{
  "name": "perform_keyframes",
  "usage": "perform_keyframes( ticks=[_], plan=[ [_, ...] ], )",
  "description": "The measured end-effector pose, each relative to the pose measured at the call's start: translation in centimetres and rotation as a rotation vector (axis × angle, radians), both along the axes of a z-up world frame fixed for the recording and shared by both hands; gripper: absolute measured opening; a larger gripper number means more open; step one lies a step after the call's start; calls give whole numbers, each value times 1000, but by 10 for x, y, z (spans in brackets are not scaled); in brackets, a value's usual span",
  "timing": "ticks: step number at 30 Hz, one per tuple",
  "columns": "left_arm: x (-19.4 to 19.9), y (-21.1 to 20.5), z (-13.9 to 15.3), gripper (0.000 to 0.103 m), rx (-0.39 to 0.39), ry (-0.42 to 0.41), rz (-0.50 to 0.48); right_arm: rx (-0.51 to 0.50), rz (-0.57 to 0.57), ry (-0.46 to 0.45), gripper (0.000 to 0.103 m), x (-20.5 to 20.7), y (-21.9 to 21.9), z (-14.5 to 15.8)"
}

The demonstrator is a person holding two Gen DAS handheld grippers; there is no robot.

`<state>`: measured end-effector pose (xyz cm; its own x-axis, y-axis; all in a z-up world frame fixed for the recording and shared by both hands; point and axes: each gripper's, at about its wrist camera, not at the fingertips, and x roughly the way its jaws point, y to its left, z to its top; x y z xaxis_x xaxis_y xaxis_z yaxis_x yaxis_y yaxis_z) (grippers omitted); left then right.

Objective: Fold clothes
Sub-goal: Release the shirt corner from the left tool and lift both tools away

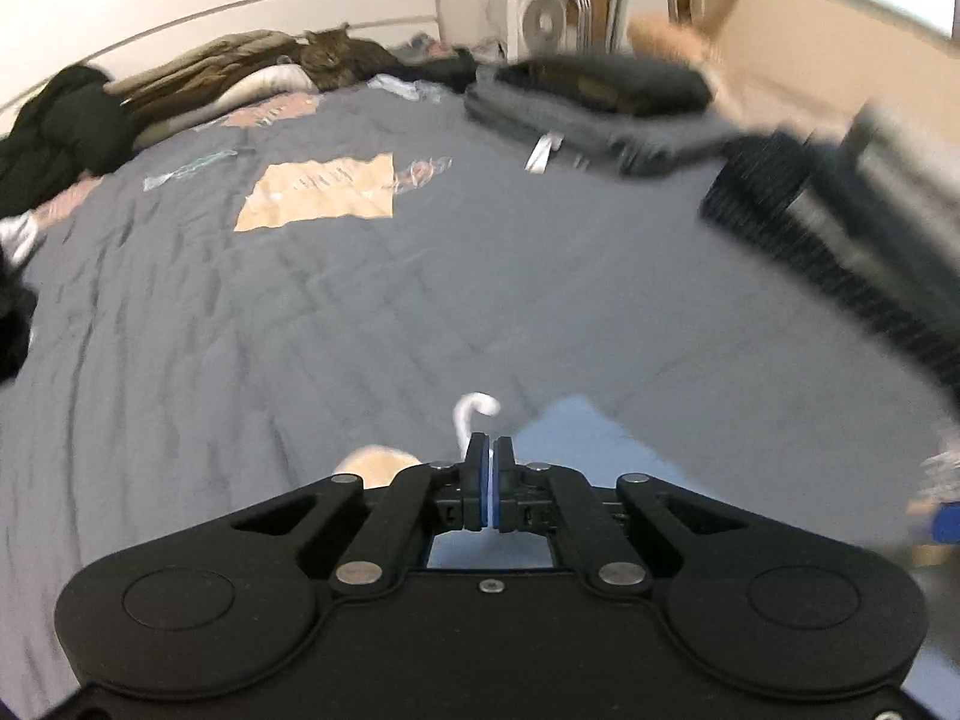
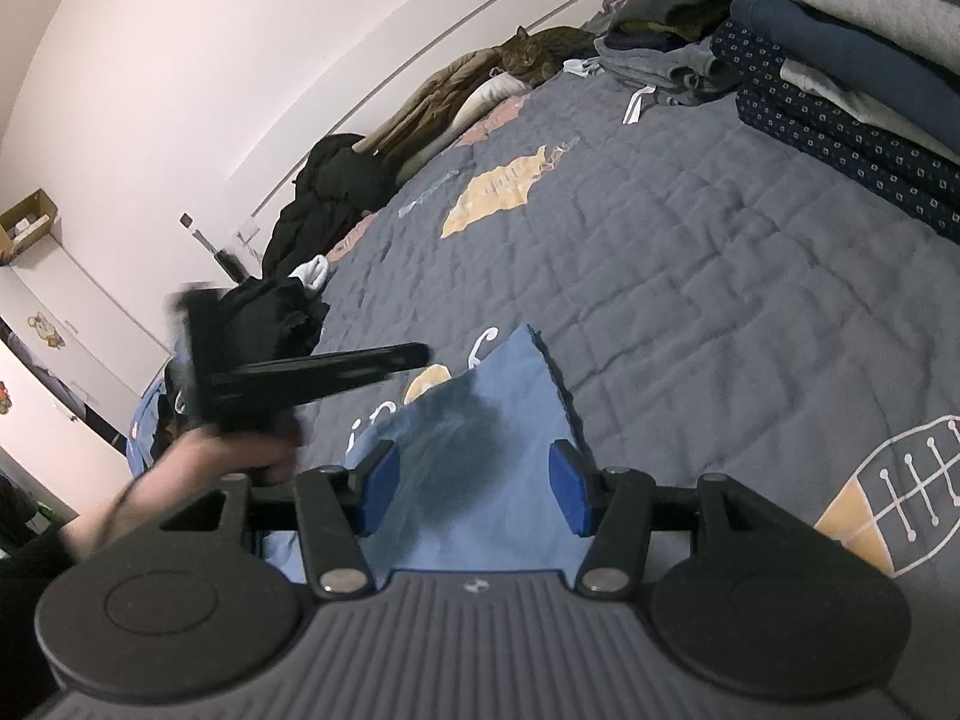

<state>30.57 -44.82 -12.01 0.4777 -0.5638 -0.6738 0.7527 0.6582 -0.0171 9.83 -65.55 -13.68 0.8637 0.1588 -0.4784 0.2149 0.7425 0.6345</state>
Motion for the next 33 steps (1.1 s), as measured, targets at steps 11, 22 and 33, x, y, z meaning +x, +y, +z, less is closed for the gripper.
perform_keyframes(
  ticks=[11, 22, 33],
  plan=[
    [-157, 134, 30, 46, -120, 49, 254, -48, 69, -20, 56, -3, 19, 17],
    [-244, 189, -28, 46, -106, 175, 353, -165, 326, 57, 58, -44, 101, 14],
    [-276, 240, -45, 47, -57, 195, 502, -361, 313, 297, 58, -119, 124, -26]
  ],
)
